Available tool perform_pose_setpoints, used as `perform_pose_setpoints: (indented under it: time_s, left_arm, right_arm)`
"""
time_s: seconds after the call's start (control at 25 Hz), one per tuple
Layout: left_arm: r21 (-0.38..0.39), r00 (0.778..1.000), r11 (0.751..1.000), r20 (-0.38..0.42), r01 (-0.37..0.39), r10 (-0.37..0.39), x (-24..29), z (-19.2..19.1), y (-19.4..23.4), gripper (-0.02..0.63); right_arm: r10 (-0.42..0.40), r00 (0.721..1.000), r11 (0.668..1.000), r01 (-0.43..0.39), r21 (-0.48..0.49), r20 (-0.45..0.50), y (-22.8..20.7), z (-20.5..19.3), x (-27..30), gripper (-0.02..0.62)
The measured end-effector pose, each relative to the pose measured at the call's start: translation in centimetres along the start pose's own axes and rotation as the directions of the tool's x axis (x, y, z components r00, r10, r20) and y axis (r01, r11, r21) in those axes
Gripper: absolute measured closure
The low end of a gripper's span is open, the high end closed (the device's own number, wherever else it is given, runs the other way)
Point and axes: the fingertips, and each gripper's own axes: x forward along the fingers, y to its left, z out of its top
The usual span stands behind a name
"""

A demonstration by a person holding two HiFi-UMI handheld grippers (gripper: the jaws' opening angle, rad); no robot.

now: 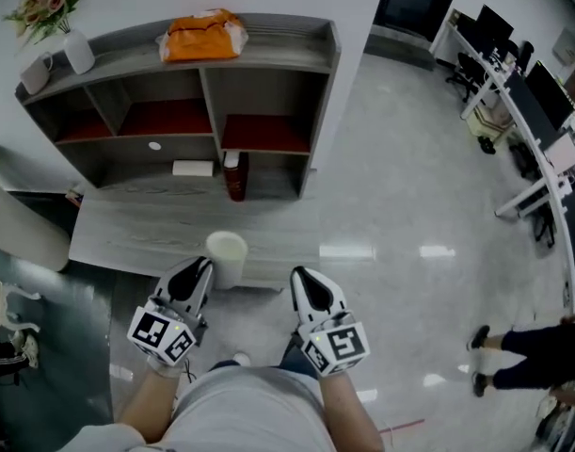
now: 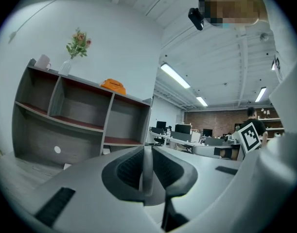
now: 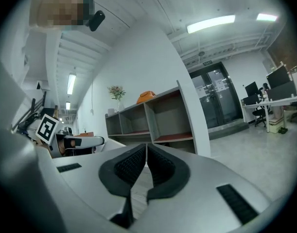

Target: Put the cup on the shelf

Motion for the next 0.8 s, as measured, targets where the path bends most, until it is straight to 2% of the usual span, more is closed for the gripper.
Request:
perform_pose_setpoints:
  time_s: [0.2,0.48,0.64,0.8]
  left_arm:
    - [-0.006,0.996,0.996,0.011,-0.091,0.091,4.9,0.6,0.1,0.549]
    - [-0.018,0.973,0.974,0.046,-0.225,0.226,12.0,2.6,0.1,0.549]
    - [-0.013,0.960,0.963,0.073,-0.270,0.270,15.7,4.3,0.4,0.549]
    - [0.015,0.955,0.958,0.090,-0.285,0.283,19.2,5.5,1.2,0.549]
  right_arm:
    - [0.097,0.995,0.995,-0.097,0.004,-0.008,-5.1,1.4,3.0,0.572]
    - [0.231,0.973,0.973,-0.231,0.023,-0.026,-11.3,3.4,6.1,0.572]
    - [0.295,0.953,0.955,-0.294,0.025,-0.064,-13.4,4.3,7.8,0.572]
    - [0.324,0.943,0.946,-0.324,0.018,-0.069,-15.2,5.5,9.2,0.572]
